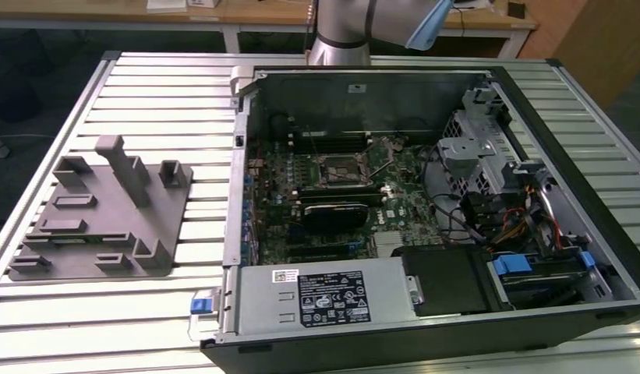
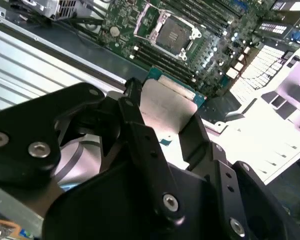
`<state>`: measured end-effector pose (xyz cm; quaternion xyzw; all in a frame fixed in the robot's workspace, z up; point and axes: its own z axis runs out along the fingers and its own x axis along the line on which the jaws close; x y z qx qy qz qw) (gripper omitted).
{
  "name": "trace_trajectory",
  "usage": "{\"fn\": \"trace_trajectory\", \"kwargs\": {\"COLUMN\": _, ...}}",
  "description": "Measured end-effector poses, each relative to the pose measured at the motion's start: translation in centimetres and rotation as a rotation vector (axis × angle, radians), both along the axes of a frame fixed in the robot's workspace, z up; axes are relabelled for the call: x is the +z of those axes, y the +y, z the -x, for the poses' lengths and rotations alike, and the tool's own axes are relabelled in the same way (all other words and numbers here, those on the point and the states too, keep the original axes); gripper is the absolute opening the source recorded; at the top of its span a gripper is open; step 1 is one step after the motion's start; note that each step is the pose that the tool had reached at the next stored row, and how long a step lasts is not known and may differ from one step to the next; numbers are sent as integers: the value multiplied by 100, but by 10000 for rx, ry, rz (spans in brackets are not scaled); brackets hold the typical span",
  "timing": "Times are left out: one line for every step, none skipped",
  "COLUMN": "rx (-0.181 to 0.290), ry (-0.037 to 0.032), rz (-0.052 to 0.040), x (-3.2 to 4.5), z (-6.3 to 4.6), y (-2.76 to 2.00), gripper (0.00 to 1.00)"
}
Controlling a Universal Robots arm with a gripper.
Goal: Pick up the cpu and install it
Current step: 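Pick up the cpu and move it towards the insertion slot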
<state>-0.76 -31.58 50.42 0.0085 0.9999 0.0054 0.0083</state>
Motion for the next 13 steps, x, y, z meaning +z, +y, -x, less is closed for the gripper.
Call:
{"fn": "trace_trajectory", "kwargs": {"rx": 0, "ry": 0, "rz": 0, "x": -4, "z": 0, "y": 0, "gripper": 55}}
{"fn": "trace_trajectory", "kwargs": {"rx": 0, "ry": -1, "rz": 0, "x": -10, "z": 3, "y": 0, "gripper": 55}}
{"fn": "trace_trajectory", "kwargs": {"rx": 0, "ry": 0, "rz": 0, "x": -12, "z": 3, "y": 0, "gripper": 55}}
{"fn": "trace_trajectory", "kwargs": {"rx": 1, "ry": 0, "rz": 0, "x": -13, "z": 4, "y": 0, "gripper": 55}}
{"fn": "trace_trajectory", "kwargs": {"rx": 1, "ry": -1, "rz": -1, "x": -15, "z": 4, "y": 0, "gripper": 55}}
{"fn": "trace_trajectory", "kwargs": {"rx": 0, "ry": -1, "rz": -1, "x": -17, "z": 4, "y": 0, "gripper": 55}}
{"fn": "trace_trajectory", "kwargs": {"rx": 0, "ry": 0, "rz": 0, "x": -20, "z": 5, "y": 0, "gripper": 55}}
{"fn": "trace_trajectory", "kwargs": {"rx": 0, "ry": 0, "rz": 0, "x": -23, "z": 5, "y": 0, "gripper": 55}}
{"fn": "trace_trajectory", "kwargs": {"rx": 0, "ry": 0, "rz": 0, "x": -27, "z": 5, "y": 0, "gripper": 55}}
{"fn": "trace_trajectory", "kwargs": {"rx": 0, "ry": 0, "rz": 0, "x": -31, "z": 6, "y": 0, "gripper": 55}}
{"fn": "trace_trajectory", "kwargs": {"rx": 0, "ry": -1, "rz": -1, "x": -35, "z": 7, "y": 0, "gripper": 55}}
{"fn": "trace_trajectory", "kwargs": {"rx": 0, "ry": -1, "rz": -1, "x": -39, "z": 9, "y": 0, "gripper": 55}}
{"fn": "trace_trajectory", "kwargs": {"rx": 0, "ry": -1, "rz": 0, "x": -42, "z": 10, "y": 0, "gripper": 55}}
